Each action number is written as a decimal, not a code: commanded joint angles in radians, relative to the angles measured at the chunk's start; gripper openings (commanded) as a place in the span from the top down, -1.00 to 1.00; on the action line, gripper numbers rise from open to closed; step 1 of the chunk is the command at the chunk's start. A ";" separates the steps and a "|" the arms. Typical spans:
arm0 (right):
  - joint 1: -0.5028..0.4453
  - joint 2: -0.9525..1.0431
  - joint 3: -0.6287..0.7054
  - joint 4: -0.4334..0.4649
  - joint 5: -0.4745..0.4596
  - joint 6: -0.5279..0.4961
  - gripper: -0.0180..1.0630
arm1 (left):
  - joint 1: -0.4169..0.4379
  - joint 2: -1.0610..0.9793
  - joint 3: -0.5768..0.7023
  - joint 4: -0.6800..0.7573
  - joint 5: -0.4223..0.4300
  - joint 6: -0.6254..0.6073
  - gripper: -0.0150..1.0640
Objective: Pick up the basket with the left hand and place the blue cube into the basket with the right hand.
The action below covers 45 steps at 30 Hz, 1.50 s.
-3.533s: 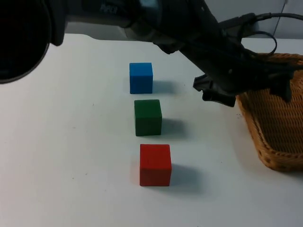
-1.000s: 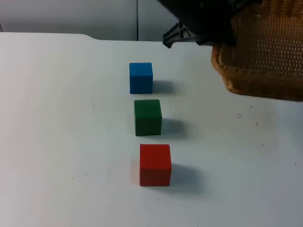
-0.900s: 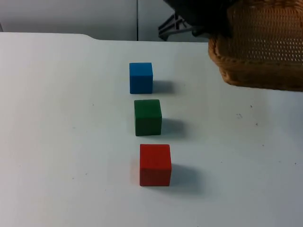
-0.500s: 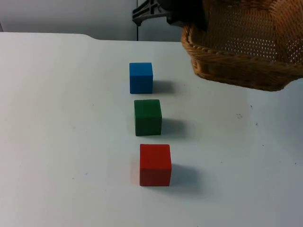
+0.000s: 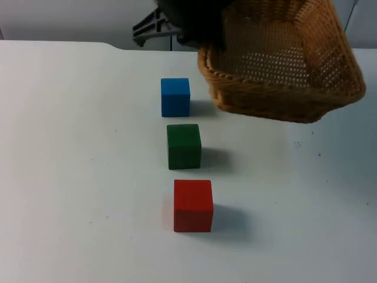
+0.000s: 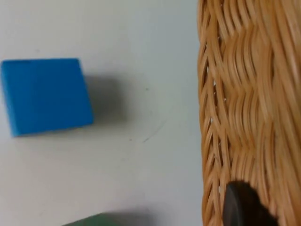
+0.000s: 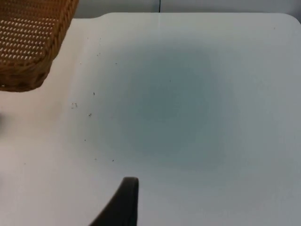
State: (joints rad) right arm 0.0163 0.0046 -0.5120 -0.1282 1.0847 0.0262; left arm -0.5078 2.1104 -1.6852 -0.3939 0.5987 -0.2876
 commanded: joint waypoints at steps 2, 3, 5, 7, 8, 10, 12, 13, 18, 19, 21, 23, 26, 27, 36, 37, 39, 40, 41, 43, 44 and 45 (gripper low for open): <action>-0.008 -0.005 0.004 -0.002 -0.012 0.000 -0.96 | 0.042 -0.129 0.209 -0.050 -0.142 0.049 0.97; -0.008 -0.005 0.004 -0.002 -0.012 0.000 -0.96 | 0.062 -0.172 0.268 -0.081 -0.163 0.089 0.97; -0.008 -0.005 0.004 -0.002 -0.012 0.000 -0.96 | 0.085 -0.216 0.333 -0.117 -0.176 0.136 0.97; -0.008 -0.005 0.004 -0.002 -0.012 0.000 -0.96 | 0.133 -0.293 0.441 -0.208 -0.181 0.241 0.97; -0.008 -0.005 0.004 -0.002 -0.012 0.000 -0.96 | 0.160 -0.333 0.493 -0.238 -0.181 0.295 0.97; -0.008 -0.005 0.004 -0.002 -0.012 0.000 -0.96 | 0.193 -0.388 0.563 -0.270 -0.179 0.367 0.97; -0.008 -0.005 0.004 -0.002 -0.012 0.000 -0.96 | 0.237 -0.466 0.638 -0.276 -0.166 0.416 0.97; -0.008 -0.005 0.004 -0.002 -0.012 0.000 -0.96 | 0.237 -0.466 0.638 -0.276 -0.166 0.416 0.97; -0.008 -0.005 0.004 -0.002 -0.012 0.000 -0.96 | 0.312 -0.599 0.766 -0.280 -0.141 0.478 0.97; -0.008 -0.005 0.004 -0.002 -0.012 0.000 -0.96 | 0.339 -0.638 0.807 -0.283 -0.125 0.515 0.97; -0.008 -0.005 0.004 -0.002 -0.012 0.000 -0.96 | 0.386 -0.688 0.854 -0.299 -0.101 0.556 0.97; -0.008 -0.005 0.004 -0.002 -0.012 0.000 -0.96 | 0.409 -0.705 0.879 -0.315 -0.088 0.586 0.97; -0.008 -0.005 0.004 -0.002 -0.012 0.000 -0.96 | 0.505 -0.747 0.952 -0.386 -0.040 0.702 0.97; -0.008 -0.005 0.004 -0.002 -0.012 0.000 -0.96 | 0.535 -0.752 0.975 -0.415 -0.021 0.739 0.97; -0.008 -0.005 0.004 -0.002 -0.012 0.000 -0.96 | 0.788 -0.756 1.024 -0.606 0.170 1.036 0.97; -0.008 -0.005 0.004 -0.002 -0.012 0.000 -0.96 | 0.808 -0.756 1.024 -0.621 0.173 1.036 0.97; -0.008 -0.005 0.004 -0.002 -0.012 0.000 -0.96 | 0.815 -0.756 1.024 -0.627 0.182 1.049 0.97; -0.008 -0.005 0.004 -0.002 -0.012 0.000 -0.96 | 0.815 -0.756 1.024 -0.627 0.182 1.062 0.97; -0.008 -0.005 0.004 -0.002 -0.012 0.000 -0.96 | 0.815 -0.756 1.024 -0.627 0.189 1.074 0.97; -0.008 -0.005 0.004 -0.002 -0.012 0.000 -0.96 | 0.813 -0.756 1.024 -0.627 0.192 1.077 0.97; -0.008 -0.005 0.004 -0.002 -0.012 0.000 -0.96 | 0.813 -0.756 1.024 -0.627 0.192 1.077 0.97; -0.008 -0.005 0.004 -0.002 -0.012 0.000 -0.96 | 0.813 -0.756 1.024 -0.627 0.192 1.077 0.97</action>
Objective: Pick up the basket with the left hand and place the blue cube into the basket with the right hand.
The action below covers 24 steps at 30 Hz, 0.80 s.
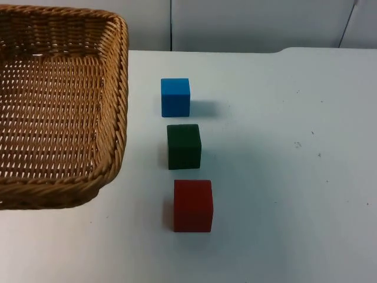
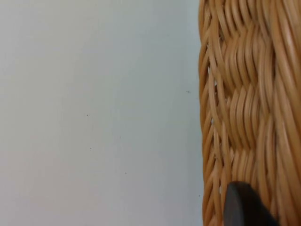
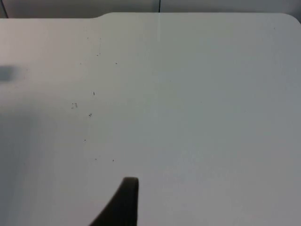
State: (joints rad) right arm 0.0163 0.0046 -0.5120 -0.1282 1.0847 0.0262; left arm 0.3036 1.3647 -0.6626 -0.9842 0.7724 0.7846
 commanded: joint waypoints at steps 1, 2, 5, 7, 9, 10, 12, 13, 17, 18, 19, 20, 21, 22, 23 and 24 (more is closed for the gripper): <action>-0.008 -0.005 0.004 -0.002 -0.012 0.000 -0.96 | 0.002 -0.011 0.001 -0.037 0.018 0.005 0.97; -0.008 -0.005 0.004 -0.002 -0.012 0.000 -0.96 | 0.002 -0.011 0.001 -0.037 0.018 0.005 0.97; -0.008 -0.005 0.004 -0.002 -0.012 0.000 -0.96 | 0.002 -0.011 0.001 -0.037 0.018 0.009 0.97; -0.008 -0.005 0.004 -0.002 -0.012 0.000 -0.96 | 0.002 -0.011 0.001 -0.037 0.018 0.013 0.97; -0.008 -0.005 0.006 -0.002 -0.012 0.000 -0.96 | 0.002 -0.011 0.001 -0.037 0.016 0.018 0.97; -0.008 -0.005 0.006 -0.002 -0.012 0.000 -0.96 | 0.002 -0.011 0.001 -0.047 0.007 0.023 0.97; -0.008 -0.005 0.006 -0.002 -0.012 0.000 -0.96 | 0.002 -0.011 0.001 -0.055 0.001 0.028 0.97; -0.008 -0.005 0.006 -0.002 -0.012 0.000 -0.96 | 0.002 -0.011 0.001 -0.057 0.001 0.028 0.97; -0.008 -0.005 0.006 -0.002 -0.012 0.000 -0.96 | 0.002 -0.011 0.001 -0.065 -0.001 0.048 0.97; -0.008 -0.005 0.006 -0.002 -0.012 0.000 -0.96 | 0.002 -0.011 0.001 -0.065 -0.003 0.048 0.97; -0.008 -0.005 0.006 -0.002 -0.012 0.000 -0.96 | 0.002 -0.011 0.001 -0.065 -0.003 0.050 0.97; -0.008 -0.005 0.006 -0.002 -0.012 0.000 -0.96 | 0.002 -0.011 0.001 -0.065 -0.003 0.050 0.97; -0.008 -0.005 0.006 -0.002 -0.012 0.000 -0.96 | 0.002 -0.011 0.001 -0.065 -0.001 0.050 0.97; -0.008 -0.005 0.006 -0.002 -0.012 0.000 -0.96 | 0.002 -0.011 0.001 -0.065 0.001 0.050 0.97; -0.008 -0.005 0.006 -0.002 -0.012 0.000 -0.96 | 0.002 -0.011 0.001 -0.065 0.004 0.050 0.97; -0.008 -0.005 0.006 -0.002 -0.012 0.000 -0.96 | 0.002 -0.011 0.001 -0.065 0.004 0.050 0.97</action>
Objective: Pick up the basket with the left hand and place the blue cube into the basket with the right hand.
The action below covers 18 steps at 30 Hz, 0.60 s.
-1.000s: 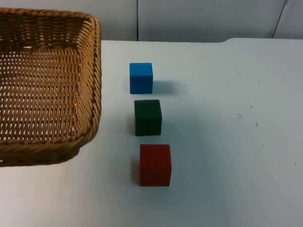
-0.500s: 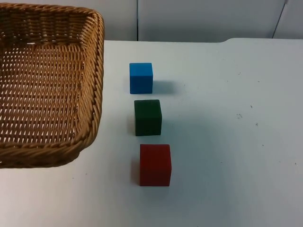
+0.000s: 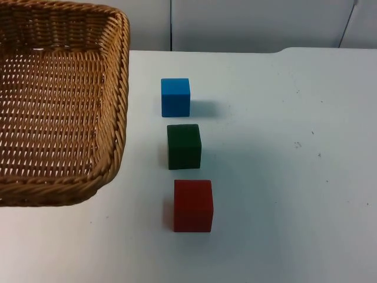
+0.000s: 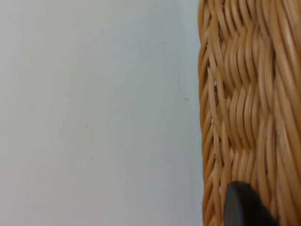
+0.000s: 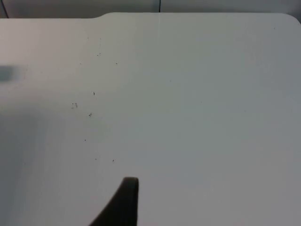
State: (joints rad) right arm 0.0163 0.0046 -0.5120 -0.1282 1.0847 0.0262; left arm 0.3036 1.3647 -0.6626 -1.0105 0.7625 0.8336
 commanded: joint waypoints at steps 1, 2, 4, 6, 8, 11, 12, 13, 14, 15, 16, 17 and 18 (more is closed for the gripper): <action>-0.008 -0.005 0.006 -0.002 -0.012 0.000 -0.96 | 0.002 -0.011 0.001 -0.039 0.016 0.001 0.97; -0.008 -0.005 0.006 -0.002 -0.012 0.000 -0.96 | 0.002 -0.011 0.001 -0.039 0.018 0.001 0.97; -0.008 -0.005 0.006 -0.002 -0.012 0.000 -0.96 | 0.002 -0.011 0.001 -0.039 0.018 0.005 0.97; -0.008 -0.005 0.006 -0.002 -0.012 0.000 -0.96 | 0.002 -0.011 0.001 -0.039 0.018 0.005 0.97; -0.008 -0.005 0.006 -0.002 -0.012 0.000 -0.96 | 0.002 -0.011 0.001 -0.028 0.018 0.005 0.97; -0.008 -0.005 0.006 -0.002 -0.012 0.000 -0.96 | 0.002 -0.011 0.001 -0.028 0.018 0.005 0.97; -0.008 -0.005 0.006 -0.002 -0.012 0.000 -0.96 | 0.002 -0.011 0.001 -0.028 0.018 0.005 0.97; -0.008 -0.005 0.006 -0.002 -0.012 0.000 -0.96 | 0.002 -0.011 0.001 -0.028 0.018 0.005 0.97; -0.008 -0.005 0.006 -0.002 -0.012 0.000 -0.96 | 0.002 -0.011 0.001 -0.028 0.018 0.005 0.97; -0.008 -0.005 0.006 -0.002 -0.012 0.000 -0.96 | 0.002 -0.011 0.001 -0.028 0.018 0.005 0.97; -0.008 -0.005 0.006 -0.004 -0.012 0.004 -0.96 | 0.002 -0.011 0.001 -0.027 0.018 0.005 0.97; -0.008 -0.005 0.006 -0.004 -0.012 0.004 -0.96 | 0.002 -0.011 0.001 -0.027 0.018 0.005 0.97; -0.008 -0.005 0.006 -0.002 -0.012 0.000 -0.96 | 0.002 -0.011 0.001 -0.027 0.018 0.005 0.97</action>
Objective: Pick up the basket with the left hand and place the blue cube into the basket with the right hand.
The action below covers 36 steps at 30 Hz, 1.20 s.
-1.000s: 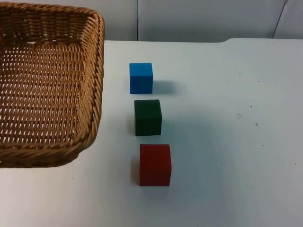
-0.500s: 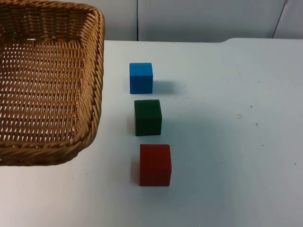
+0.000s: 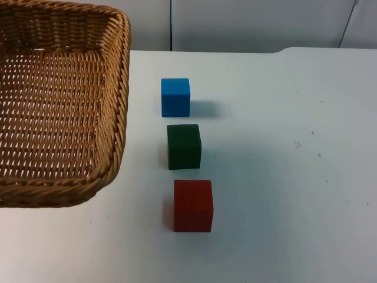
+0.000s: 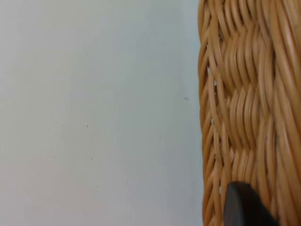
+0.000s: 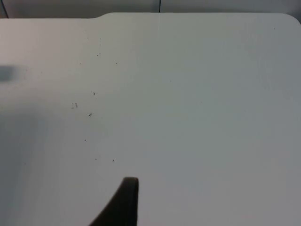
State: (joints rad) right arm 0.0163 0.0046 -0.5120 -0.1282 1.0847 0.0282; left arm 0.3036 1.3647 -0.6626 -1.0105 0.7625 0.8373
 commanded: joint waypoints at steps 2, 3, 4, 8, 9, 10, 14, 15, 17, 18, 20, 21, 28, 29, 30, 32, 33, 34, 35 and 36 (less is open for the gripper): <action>-0.008 -0.005 0.006 0.003 -0.012 -0.002 -0.96 | 0.002 -0.011 0.001 -0.025 0.014 0.002 0.97; -0.008 -0.005 0.006 0.003 -0.012 -0.002 -0.96 | 0.002 -0.011 0.001 -0.022 0.012 0.002 0.97; -0.008 -0.005 0.006 0.003 -0.012 -0.002 -0.96 | 0.002 -0.011 0.001 -0.018 0.010 0.002 0.97; -0.008 -0.005 0.006 0.003 -0.012 -0.002 -0.96 | 0.002 -0.011 0.001 -0.011 0.010 0.002 0.97; -0.008 -0.005 0.006 0.003 -0.012 -0.002 -0.96 | 0.002 -0.011 0.001 -0.012 0.008 0.002 0.97; -0.008 -0.005 0.006 0.003 -0.012 -0.002 -0.96 | 0.002 -0.011 0.001 -0.012 0.008 0.002 0.97; -0.008 -0.005 -0.016 0.018 -0.051 -0.002 -0.96 | 0.002 -0.011 0.001 -0.007 0.008 0.002 0.97; -0.008 -0.005 -0.032 0.044 -0.082 -0.002 -0.96 | 0.002 -0.011 0.001 -0.007 0.008 0.002 0.97; -0.008 -0.005 -0.047 0.064 -0.118 -0.002 -0.96 | 0.002 -0.011 0.001 -0.007 0.008 0.002 0.97; -0.008 0.003 -0.068 0.093 -0.153 -0.004 -0.96 | 0.002 -0.011 0.001 -0.007 0.003 0.002 0.97; -0.008 0.071 -0.113 0.128 -0.180 -0.006 -0.96 | 0.002 -0.011 0.001 -0.007 0.003 0.002 0.97; -0.008 0.120 -0.138 0.138 -0.189 -0.009 -0.96 | 0.002 -0.011 0.001 -0.007 0.003 0.002 0.97; -0.008 0.422 -0.286 0.207 -0.226 -0.071 -0.96 | 0.002 -0.011 0.001 -0.009 -0.010 0.002 0.97; -0.008 0.481 -0.314 0.239 -0.239 -0.097 -0.96 | 0.002 -0.011 0.001 -0.009 -0.012 0.002 0.97; -0.008 0.553 -0.352 0.276 -0.246 -0.135 -0.96 | 0.002 -0.011 0.001 -0.009 -0.012 0.002 0.97; -0.008 0.687 -0.423 0.384 -0.258 -0.214 -0.96 | 0.002 -0.011 0.001 -0.009 -0.012 0.002 0.97; -0.008 0.687 -0.423 0.384 -0.258 -0.214 -0.96 | 0.002 -0.011 0.001 -0.009 -0.012 0.002 0.97; -0.008 0.761 -0.463 0.430 -0.258 -0.259 -0.96 | 0.002 -0.011 0.001 -0.009 -0.012 0.002 0.97; -0.008 0.833 -0.506 0.485 -0.255 -0.296 -0.96 | 0.002 -0.011 0.001 -0.009 -0.012 0.002 0.97; -0.008 0.907 -0.548 0.544 -0.241 -0.331 -0.96 | 0.002 -0.011 0.001 -0.009 -0.012 0.002 0.97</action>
State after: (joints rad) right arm 0.0163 0.8112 -1.0007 0.3188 0.8471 -0.2293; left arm 0.3036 1.3647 -0.6626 -0.9965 0.7449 0.8390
